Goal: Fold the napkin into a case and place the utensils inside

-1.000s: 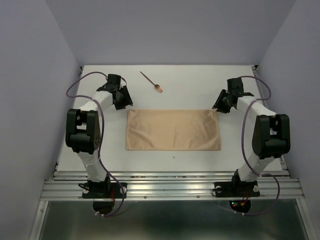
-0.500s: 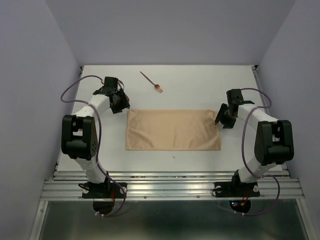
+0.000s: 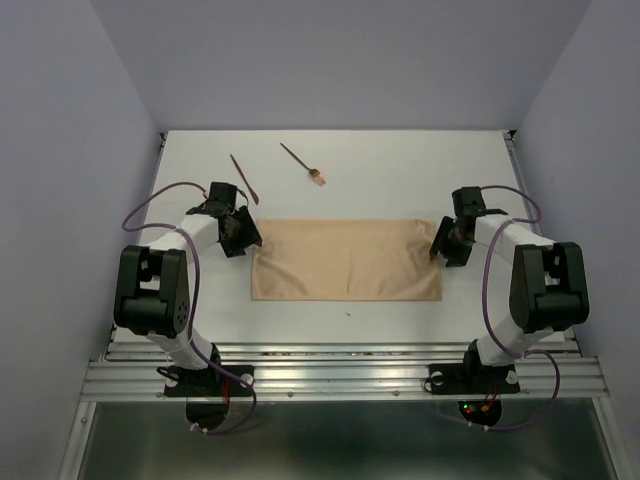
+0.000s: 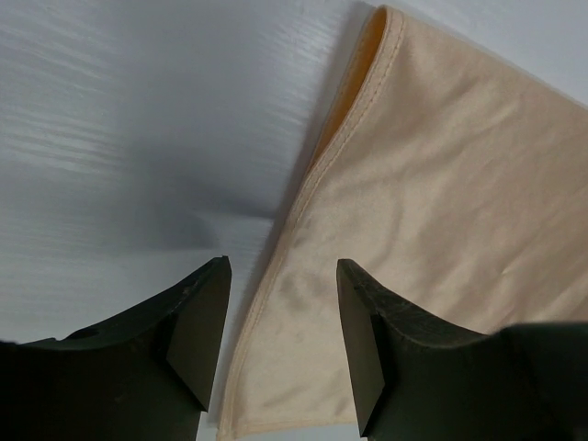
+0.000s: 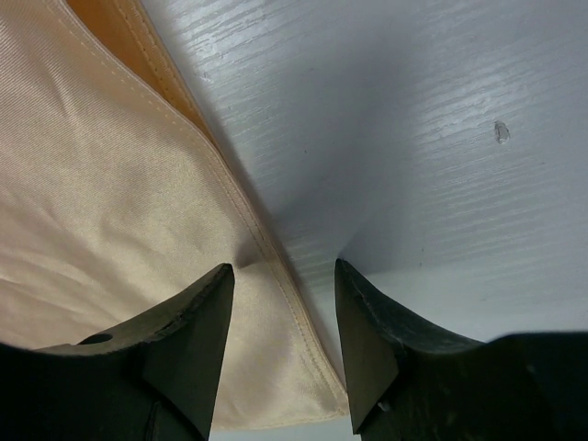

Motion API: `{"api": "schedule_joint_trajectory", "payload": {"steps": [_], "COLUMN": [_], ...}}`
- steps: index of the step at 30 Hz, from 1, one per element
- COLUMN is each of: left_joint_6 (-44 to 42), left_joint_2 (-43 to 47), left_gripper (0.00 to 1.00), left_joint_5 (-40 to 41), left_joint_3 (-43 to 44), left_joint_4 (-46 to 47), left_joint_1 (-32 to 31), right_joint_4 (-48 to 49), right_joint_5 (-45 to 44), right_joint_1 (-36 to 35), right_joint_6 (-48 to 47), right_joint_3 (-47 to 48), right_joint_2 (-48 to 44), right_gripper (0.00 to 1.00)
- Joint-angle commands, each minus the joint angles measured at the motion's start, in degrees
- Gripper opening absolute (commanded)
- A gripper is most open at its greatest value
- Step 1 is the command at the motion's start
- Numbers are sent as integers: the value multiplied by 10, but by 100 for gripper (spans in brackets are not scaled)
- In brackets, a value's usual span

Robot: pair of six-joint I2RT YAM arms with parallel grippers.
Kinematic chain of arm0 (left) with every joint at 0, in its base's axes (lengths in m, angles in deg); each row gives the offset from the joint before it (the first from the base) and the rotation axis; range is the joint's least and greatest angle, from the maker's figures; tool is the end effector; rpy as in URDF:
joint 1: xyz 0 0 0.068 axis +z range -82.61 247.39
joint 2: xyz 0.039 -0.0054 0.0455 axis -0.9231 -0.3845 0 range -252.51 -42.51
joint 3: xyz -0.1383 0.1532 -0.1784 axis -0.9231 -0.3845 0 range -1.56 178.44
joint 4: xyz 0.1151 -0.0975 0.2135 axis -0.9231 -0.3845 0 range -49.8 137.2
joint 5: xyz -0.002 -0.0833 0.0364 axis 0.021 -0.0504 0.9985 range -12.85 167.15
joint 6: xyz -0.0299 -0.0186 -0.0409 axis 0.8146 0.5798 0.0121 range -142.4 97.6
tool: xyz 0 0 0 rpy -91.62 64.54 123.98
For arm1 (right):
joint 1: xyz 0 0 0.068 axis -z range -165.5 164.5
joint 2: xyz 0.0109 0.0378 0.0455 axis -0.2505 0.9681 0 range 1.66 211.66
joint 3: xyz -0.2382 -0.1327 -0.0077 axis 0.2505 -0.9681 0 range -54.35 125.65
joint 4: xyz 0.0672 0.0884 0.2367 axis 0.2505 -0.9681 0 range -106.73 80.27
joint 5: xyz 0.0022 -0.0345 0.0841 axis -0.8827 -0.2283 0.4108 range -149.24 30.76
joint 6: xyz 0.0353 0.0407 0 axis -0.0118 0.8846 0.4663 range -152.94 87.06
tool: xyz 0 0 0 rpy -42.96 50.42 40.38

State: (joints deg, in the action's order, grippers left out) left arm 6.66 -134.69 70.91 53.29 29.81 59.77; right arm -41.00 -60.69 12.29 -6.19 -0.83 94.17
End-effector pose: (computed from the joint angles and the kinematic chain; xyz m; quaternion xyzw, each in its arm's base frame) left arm 0.3210 -0.0468 0.1871 -0.1608 0.9380 -0.1445 0.2709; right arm 0.2966 0.0104 0.1666 0.2113 0.9622 0.0308 0.1691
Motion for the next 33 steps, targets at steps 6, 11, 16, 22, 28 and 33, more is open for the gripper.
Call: {"api": "schedule_joint_trajectory", "payload": {"steps": [6, 11, 16, 22, 28, 33], "left_joint_6": [21, 26, 32, 31, 28, 24], "left_joint_2": [0, -19, -26, -32, -35, -35], "left_gripper": [58, 54, 53, 53, 52, 52], "left_joint_5": [-6, 21, 29, 27, 27, 26], "left_joint_3": [-27, -26, -25, -23, -21, -20], "left_joint_4": [25, 19, 23, 24, 24, 24], "left_joint_1": [-40, -49, -54, -57, -57, -57], "right_joint_4": [35, 44, 45, 45, 32, 20], "right_joint_5": [41, 63, 66, 53, -5, -61], "right_joint_1": [5, 5, 5, -1, -1, -12], "right_joint_6": [0, 4, 3, 3, 10, 9], "right_joint_3": [-17, -32, -40, -55, -54, -44], "right_joint_2": [-19, -36, -50, -45, -51, -54], "right_gripper": [52, 52, 52, 52, 50, 45]}}
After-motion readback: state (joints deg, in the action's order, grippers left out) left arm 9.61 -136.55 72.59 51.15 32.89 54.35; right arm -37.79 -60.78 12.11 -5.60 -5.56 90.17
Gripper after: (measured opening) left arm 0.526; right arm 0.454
